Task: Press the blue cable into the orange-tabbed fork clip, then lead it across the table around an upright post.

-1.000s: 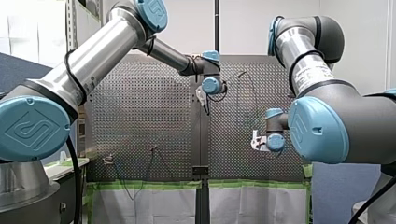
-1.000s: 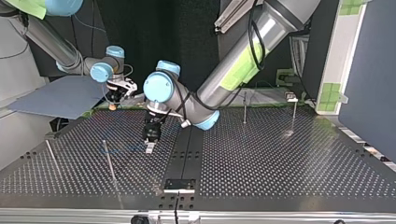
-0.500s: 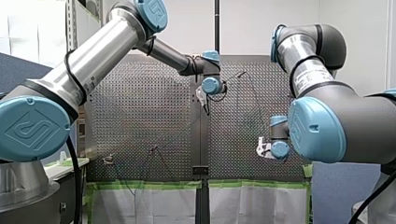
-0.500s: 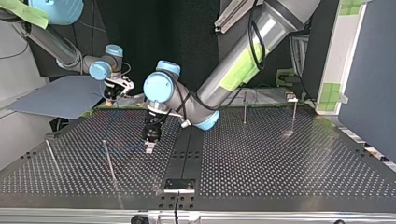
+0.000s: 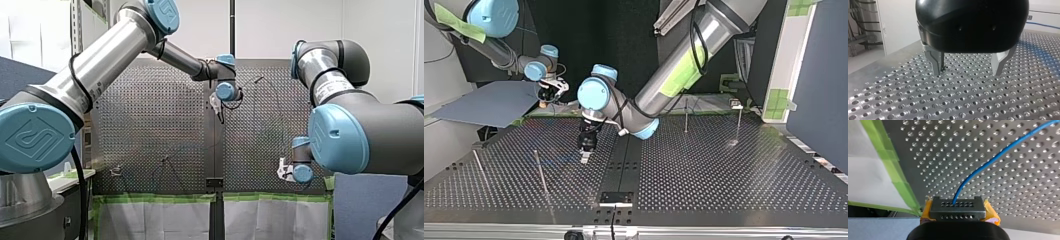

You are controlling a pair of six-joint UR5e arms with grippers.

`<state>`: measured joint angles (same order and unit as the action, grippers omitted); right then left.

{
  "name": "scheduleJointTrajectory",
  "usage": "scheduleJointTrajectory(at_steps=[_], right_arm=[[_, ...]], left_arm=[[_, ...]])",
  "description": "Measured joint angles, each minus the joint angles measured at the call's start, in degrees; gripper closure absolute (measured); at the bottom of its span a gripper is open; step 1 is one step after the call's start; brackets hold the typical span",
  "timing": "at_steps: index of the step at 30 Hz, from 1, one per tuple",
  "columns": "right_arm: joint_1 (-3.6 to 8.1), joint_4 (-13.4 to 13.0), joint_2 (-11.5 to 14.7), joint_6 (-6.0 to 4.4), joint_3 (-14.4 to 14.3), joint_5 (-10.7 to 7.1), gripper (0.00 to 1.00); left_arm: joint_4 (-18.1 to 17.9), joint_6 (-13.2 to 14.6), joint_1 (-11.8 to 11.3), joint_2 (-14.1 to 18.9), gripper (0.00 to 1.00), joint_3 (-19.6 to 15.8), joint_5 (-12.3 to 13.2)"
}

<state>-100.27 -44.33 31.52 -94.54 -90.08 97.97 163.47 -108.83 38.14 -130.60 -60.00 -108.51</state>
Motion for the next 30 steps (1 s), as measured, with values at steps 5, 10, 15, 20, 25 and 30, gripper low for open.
scheduleJointTrajectory(at_steps=[5,10,15,20,25,30], right_arm=[[0.43,-1.1,-2.3,-0.17,0.6,-0.33,1.00],[0.92,-1.4,-4.8,-0.29,1.7,-0.46,1.00],[1.44,-1.3,-7.7,-0.38,3.3,-0.48,1.00],[2.02,-1.5,-9.8,-0.41,4.3,-0.49,1.00],[2.67,-1.9,-10.5,-0.52,5.0,-0.54,1.00],[2.93,-2.7,-11.1,-0.58,5.6,-1.14,1.00]], left_arm=[[0.1,0.0,0.0,0.0,0.01,0.0,-0.1],[0.1,0.0,0.0,0.0,0.01,0.0,-0.1],[0.0,-0.1,0.0,0.0,0.01,0.0,-0.1],[-0.1,-0.1,0.0,0.0,0.01,0.1,-0.1],[0.0,-0.1,0.0,0.0,0.01,0.1,-0.4],[0.1,-0.1,0.0,0.0,0.01,0.1,-0.6]])
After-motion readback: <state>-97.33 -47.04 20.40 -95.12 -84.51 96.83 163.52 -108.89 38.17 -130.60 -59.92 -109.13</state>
